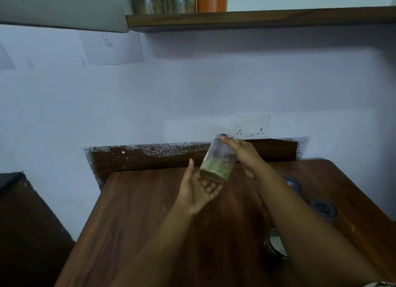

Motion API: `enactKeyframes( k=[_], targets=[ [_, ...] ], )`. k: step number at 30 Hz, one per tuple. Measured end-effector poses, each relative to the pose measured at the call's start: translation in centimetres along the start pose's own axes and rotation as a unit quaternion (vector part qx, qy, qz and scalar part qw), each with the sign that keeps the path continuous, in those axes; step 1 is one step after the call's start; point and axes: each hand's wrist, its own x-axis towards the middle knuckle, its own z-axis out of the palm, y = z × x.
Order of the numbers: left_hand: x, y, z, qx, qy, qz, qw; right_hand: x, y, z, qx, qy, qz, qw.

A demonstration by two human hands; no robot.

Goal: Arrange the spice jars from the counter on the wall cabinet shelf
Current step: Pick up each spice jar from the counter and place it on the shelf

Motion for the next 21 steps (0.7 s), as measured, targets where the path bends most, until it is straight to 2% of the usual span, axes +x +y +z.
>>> enactKeyframes(
  k=[3, 5, 7, 8, 10, 12, 13, 17, 20, 21],
  targets=[
    [-0.3, 0.2, 0.1, 0.008, -0.029, 0.001, 1.000, -0.1, -0.3, 0.6, 0.035, -0.023, 0.011, 0.999],
    [-0.4, -0.2, 1.2, 0.106, 0.001, 0.069, 0.992, 0.0, -0.3, 0.9, 0.057, -0.019, 0.023, 0.998],
    [-0.2, -0.6, 1.7, 0.204, 0.046, 0.169, 0.963, -0.1, -0.4, 1.0, 0.054, -0.007, 0.025, 0.998],
    [-0.2, -0.5, 1.7, 0.218, 0.047, 0.191, 0.956, -0.2, -0.6, 1.0, 0.054, -0.005, 0.021, 0.998],
    [-0.5, 0.6, 1.5, 0.176, -0.006, 0.165, 0.970, -0.3, -0.9, 0.9, 0.081, -0.010, 0.008, 0.997],
    [-0.6, 1.7, 0.9, 0.087, -0.072, 0.087, 0.990, -0.6, -1.3, 0.7, 0.119, -0.025, -0.001, 0.993],
    [-0.6, 2.0, 0.8, 0.082, -0.084, 0.069, 0.991, -0.8, -1.6, 0.7, 0.129, -0.040, -0.007, 0.991],
    [-0.5, 2.0, 1.4, 0.210, -0.062, 0.113, 0.969, -1.5, -2.0, 1.1, 0.113, -0.097, -0.035, 0.988],
    [-1.1, 2.7, 1.4, 0.168, -0.152, 0.080, 0.971, -1.7, -2.6, 0.6, 0.119, -0.115, -0.046, 0.985],
    [-1.4, 3.1, 1.6, 0.159, -0.157, 0.072, 0.972, -1.8, -2.8, 0.4, 0.121, -0.115, -0.046, 0.985]
  ],
)
